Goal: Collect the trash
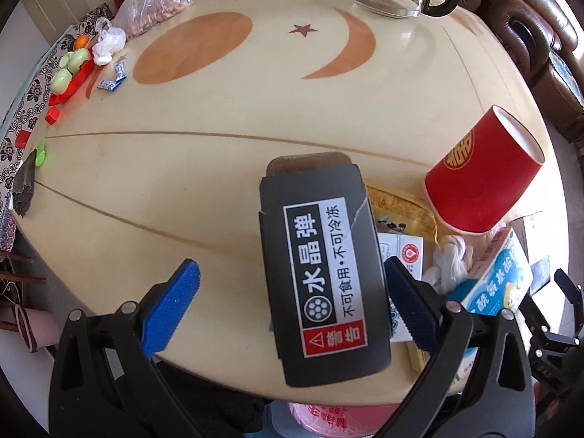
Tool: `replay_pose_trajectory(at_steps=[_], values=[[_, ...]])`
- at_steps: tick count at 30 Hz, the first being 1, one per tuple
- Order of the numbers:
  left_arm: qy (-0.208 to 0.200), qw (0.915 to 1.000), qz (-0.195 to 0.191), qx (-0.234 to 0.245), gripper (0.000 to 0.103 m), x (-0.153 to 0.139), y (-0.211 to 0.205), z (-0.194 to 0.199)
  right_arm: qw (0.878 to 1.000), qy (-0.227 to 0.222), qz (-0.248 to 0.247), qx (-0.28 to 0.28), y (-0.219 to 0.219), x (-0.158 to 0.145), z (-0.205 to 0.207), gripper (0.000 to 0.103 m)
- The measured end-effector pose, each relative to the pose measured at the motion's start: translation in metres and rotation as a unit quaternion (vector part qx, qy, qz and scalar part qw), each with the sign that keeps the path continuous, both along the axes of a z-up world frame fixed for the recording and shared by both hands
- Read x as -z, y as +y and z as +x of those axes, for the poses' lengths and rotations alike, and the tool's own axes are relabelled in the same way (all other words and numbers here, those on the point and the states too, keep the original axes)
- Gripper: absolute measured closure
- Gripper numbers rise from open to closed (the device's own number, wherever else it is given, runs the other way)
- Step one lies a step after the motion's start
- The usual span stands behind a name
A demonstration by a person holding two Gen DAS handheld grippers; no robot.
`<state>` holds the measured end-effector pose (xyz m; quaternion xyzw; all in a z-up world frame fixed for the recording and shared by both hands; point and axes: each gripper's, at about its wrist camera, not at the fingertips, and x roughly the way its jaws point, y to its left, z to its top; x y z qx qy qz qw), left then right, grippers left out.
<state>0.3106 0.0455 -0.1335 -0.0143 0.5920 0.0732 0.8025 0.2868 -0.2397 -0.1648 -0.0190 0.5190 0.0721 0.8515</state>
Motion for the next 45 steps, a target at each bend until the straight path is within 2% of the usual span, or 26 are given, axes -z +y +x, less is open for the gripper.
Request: replay_pose_trajectory(at_steps=[6, 11, 14, 17, 19, 21, 24, 26, 27, 28, 34, 41, 45], values=[[0.003, 1.0000, 0.002, -0.007, 0.005, 0.000, 0.002, 0.008, 1.000, 0.007, 0.016, 0.004, -0.005, 0.008, 0.011, 0.007], [0.017, 0.9993, -0.029, -0.019, 0.005, 0.003, 0.007, 0.016, 1.000, -0.001, 0.014, 0.006, -0.005, 0.008, 0.014, 0.010], [0.020, 0.9991, -0.033, -0.018, 0.005, 0.004, 0.007, 0.020, 1.000, -0.005, 0.013, 0.007, -0.005, 0.008, 0.014, 0.010], [0.022, 0.9990, -0.032, -0.019, 0.005, 0.004, 0.006, 0.022, 1.000, -0.013, 0.003, 0.012, -0.005, 0.007, 0.012, 0.020], [0.024, 0.9987, -0.039, -0.025, 0.006, 0.005, 0.008, 0.021, 1.000, -0.020, -0.006, 0.014, -0.005, 0.006, 0.011, 0.033], [0.025, 0.9980, -0.051, -0.027, 0.011, 0.004, 0.009, 0.020, 1.000, -0.024, -0.008, 0.016, -0.006, 0.004, 0.010, 0.041], [0.024, 0.9978, -0.058, -0.022, 0.024, 0.000, 0.008, 0.018, 0.999, -0.028, -0.012, 0.017, -0.005, 0.004, 0.009, 0.041], [0.019, 0.9983, -0.052, -0.019, 0.039, -0.004, 0.006, 0.016, 0.999, -0.030, -0.012, 0.019, -0.005, 0.004, 0.008, 0.042], [0.020, 0.9983, -0.052, -0.019, 0.042, -0.005, 0.006, 0.016, 0.999, -0.031, -0.012, 0.021, -0.005, 0.004, 0.008, 0.042], [0.022, 0.9977, -0.062, -0.020, 0.050, -0.006, 0.007, 0.016, 0.999, -0.032, -0.012, 0.023, -0.005, 0.004, 0.008, 0.042], [0.018, 0.9959, -0.084, -0.027, 0.050, -0.009, 0.016, 0.013, 0.998, -0.048, -0.019, 0.038, -0.008, -0.004, 0.004, 0.042], [-0.017, 0.9958, -0.088, -0.018, 0.050, -0.030, 0.023, 0.004, 0.996, -0.066, -0.022, 0.060, -0.015, -0.022, -0.001, 0.042], [-0.037, 0.9956, -0.086, -0.006, 0.050, -0.046, 0.026, -0.004, 0.994, -0.086, -0.027, 0.061, -0.013, -0.045, -0.013, 0.042]])
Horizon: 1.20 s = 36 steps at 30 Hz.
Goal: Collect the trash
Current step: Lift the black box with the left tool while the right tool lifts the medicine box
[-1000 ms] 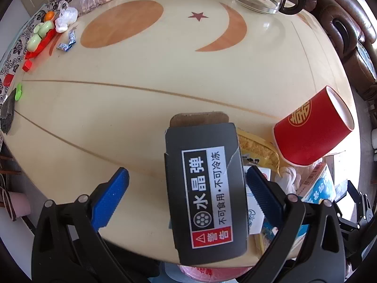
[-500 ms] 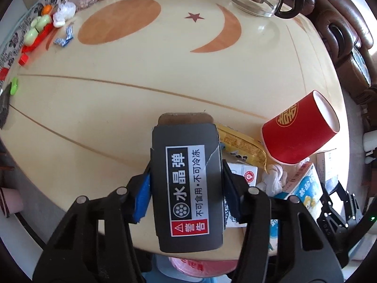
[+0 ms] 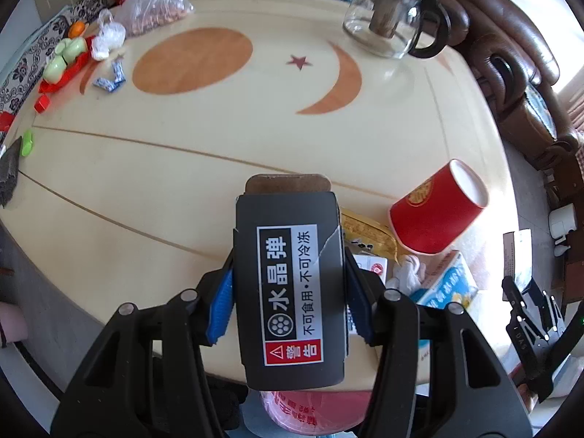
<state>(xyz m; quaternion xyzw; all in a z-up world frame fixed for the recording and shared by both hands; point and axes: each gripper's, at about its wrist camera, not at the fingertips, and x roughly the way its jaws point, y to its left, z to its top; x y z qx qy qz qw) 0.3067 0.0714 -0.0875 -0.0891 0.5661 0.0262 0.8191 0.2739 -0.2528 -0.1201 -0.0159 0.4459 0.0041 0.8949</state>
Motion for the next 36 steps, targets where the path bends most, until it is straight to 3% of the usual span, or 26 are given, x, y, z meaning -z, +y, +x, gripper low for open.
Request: replay_pose_trajectory(at_steps=[15, 27, 36], values=[[-0.077, 0.9953, 0.006, 0.059, 0.050, -0.055, 0.004, -0.090, 0.997, -0.060, 0.016, -0.049, 0.045, -0.095, -0.089, 0.042], [-0.095, 0.9894, 0.022, 0.108, 0.050, -0.063, -0.008, -0.165, 0.993, -0.072, 0.012, -0.090, 0.088, -0.120, -0.168, 0.042], [-0.109, 0.9851, 0.038, 0.127, 0.050, -0.070, -0.018, -0.194, 0.991, -0.086, 0.003, -0.102, 0.097, -0.137, -0.206, 0.042]])
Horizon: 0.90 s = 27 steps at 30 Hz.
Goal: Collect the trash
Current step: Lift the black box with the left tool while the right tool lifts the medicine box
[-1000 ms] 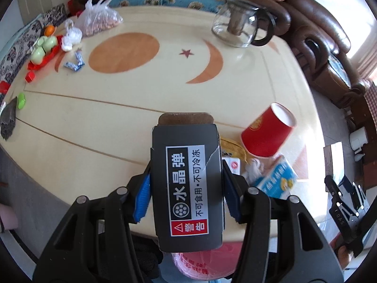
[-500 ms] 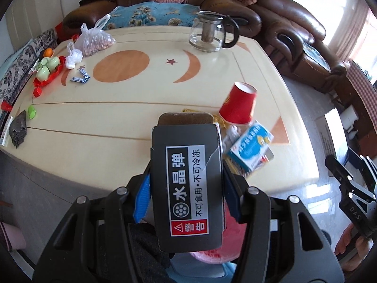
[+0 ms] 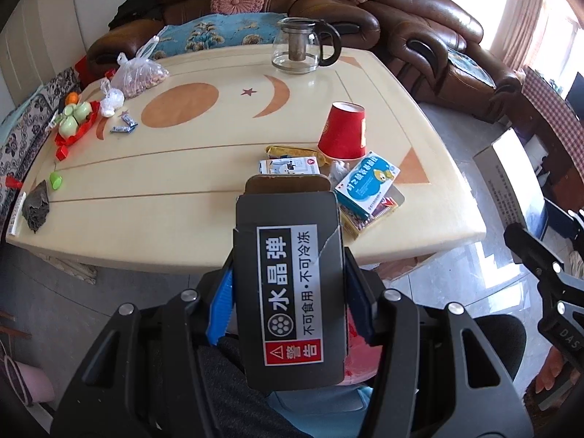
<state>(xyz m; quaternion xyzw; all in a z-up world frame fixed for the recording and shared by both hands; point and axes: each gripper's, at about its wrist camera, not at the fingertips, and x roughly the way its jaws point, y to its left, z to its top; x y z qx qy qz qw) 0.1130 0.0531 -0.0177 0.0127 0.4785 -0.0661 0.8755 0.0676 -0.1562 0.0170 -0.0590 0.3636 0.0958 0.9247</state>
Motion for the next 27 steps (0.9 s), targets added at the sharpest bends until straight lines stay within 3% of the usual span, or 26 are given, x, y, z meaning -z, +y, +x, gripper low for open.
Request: replay_pose_trajectory(at_steps=[15, 27], values=[[-0.003, 0.9994, 0.015, 0.030, 0.050, 0.004, -0.019, -0.034, 1.000, 0.005, -0.002, -0.008, 0.006, 0.005, -0.043, 0.042], [0.033, 0.9972, 0.011, 0.066, 0.050, 0.040, -0.037, -0.050, 1.000, 0.030, -0.002, -0.009, 0.009, 0.032, -0.058, 0.042]])
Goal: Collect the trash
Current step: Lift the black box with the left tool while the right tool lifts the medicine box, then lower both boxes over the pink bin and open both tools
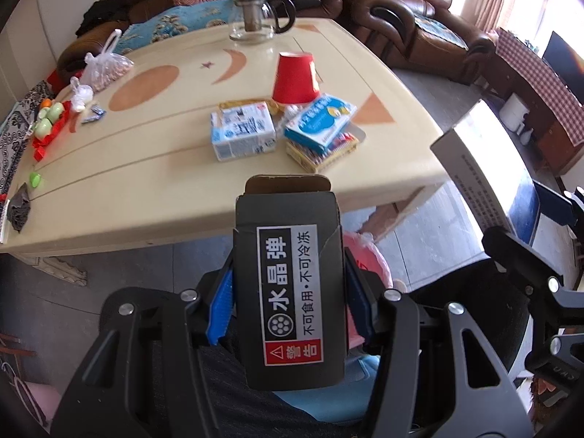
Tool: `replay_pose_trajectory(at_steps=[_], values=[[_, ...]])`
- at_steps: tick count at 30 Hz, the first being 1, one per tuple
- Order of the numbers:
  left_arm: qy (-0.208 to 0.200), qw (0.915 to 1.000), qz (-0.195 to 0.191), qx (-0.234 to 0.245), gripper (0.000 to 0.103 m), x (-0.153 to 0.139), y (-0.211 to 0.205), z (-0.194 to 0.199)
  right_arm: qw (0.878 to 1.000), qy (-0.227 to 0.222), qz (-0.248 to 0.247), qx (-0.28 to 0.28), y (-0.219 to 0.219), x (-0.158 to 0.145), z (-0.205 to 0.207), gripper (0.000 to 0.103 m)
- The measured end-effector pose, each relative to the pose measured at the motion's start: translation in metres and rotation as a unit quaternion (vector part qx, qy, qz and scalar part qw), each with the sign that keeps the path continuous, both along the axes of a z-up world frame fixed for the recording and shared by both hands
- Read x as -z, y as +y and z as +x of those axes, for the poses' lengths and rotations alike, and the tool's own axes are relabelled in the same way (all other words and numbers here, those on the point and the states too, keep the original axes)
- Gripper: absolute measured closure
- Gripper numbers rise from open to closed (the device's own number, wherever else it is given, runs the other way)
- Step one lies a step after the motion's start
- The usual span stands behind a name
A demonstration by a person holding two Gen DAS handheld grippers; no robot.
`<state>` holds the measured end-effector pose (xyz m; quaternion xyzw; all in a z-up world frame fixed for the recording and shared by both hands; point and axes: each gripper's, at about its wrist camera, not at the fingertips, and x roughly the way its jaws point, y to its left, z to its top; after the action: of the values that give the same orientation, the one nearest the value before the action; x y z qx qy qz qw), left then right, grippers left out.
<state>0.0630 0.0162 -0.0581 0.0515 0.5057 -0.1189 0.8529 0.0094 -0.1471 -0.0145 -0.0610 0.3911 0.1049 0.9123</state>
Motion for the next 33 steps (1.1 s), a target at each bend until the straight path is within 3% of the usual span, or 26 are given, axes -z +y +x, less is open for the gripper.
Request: replay_pose_trajectory(at_steps=[6, 17, 33], values=[[0.026, 0.9995, -0.016, 0.012, 0.050, 0.019, -0.007, -0.002, 1.000, 0.020, 0.001, 0.004, -0.002, 0.021, -0.004, 0.042], [0.054, 0.9982, -0.004, 0.026, 0.050, 0.061, -0.021, 0.002, 0.998, 0.053, -0.002, 0.016, -0.009, 0.056, 0.003, 0.042], [0.131, 0.9904, 0.011, 0.043, 0.050, 0.138, -0.039, 0.024, 0.991, 0.128, -0.007, 0.036, -0.022, 0.138, 0.031, 0.042]])
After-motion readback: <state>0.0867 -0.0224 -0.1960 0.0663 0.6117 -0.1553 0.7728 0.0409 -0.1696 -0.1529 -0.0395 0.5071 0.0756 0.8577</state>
